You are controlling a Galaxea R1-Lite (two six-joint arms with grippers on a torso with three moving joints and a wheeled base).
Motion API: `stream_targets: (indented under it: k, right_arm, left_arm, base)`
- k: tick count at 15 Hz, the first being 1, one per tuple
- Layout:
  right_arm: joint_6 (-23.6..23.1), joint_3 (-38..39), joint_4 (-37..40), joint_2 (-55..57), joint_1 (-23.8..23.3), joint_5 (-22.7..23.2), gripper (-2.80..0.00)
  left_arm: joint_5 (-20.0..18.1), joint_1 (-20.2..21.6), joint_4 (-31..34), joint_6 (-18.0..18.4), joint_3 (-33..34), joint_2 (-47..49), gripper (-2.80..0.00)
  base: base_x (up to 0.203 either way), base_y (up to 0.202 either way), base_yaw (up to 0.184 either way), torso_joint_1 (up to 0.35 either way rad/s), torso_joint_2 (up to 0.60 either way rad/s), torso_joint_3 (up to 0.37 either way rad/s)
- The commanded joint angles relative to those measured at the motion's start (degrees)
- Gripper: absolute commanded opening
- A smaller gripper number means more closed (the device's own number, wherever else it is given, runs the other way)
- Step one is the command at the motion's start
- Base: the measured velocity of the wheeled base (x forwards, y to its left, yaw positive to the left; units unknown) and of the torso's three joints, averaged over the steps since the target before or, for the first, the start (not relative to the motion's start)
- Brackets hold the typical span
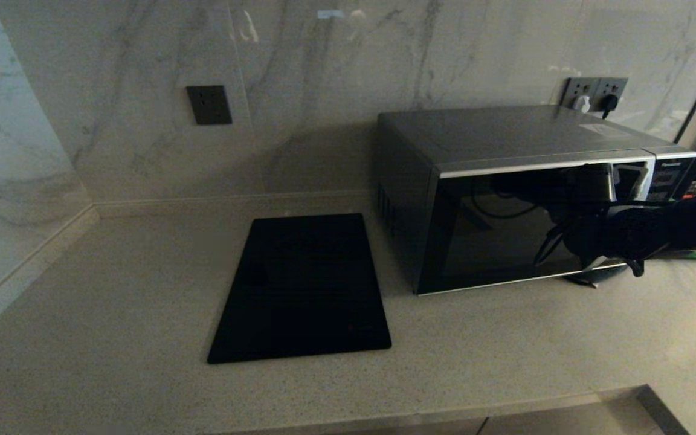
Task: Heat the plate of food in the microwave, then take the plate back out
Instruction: Open the microwave oven
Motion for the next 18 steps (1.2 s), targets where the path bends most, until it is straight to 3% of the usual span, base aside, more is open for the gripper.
stream_targets:
  k: [1, 3, 18]
  right_arm:
    - [0.1, 0.8, 0.2, -0.2, 0.0, -1.2, -2.8]
    - [0.2, 1.4, 0.2, -0.3, -0.5, -3.1, -2.8]
    - [1.4, 3.9, 0.2, -3.0, -1.9, -5.2, -2.8]
  left_arm:
    - [0.0, 0.0, 0.0, 0.0, 0.0, 0.1, -2.8]
    - [0.0, 0.0, 0.0, 0.0, 0.0, 0.0, -2.8]
    - [0.0, 0.0, 0.0, 0.0, 0.0, 0.0, -2.8]
  base:
    - [0.0, 0.0, 0.0, 0.0, 0.0, 0.0]
    - [0.0, 0.0, 0.0, 0.0, 0.0, 0.0]
    - [0.0, 0.0, 0.0, 0.0, 0.0, 0.0]
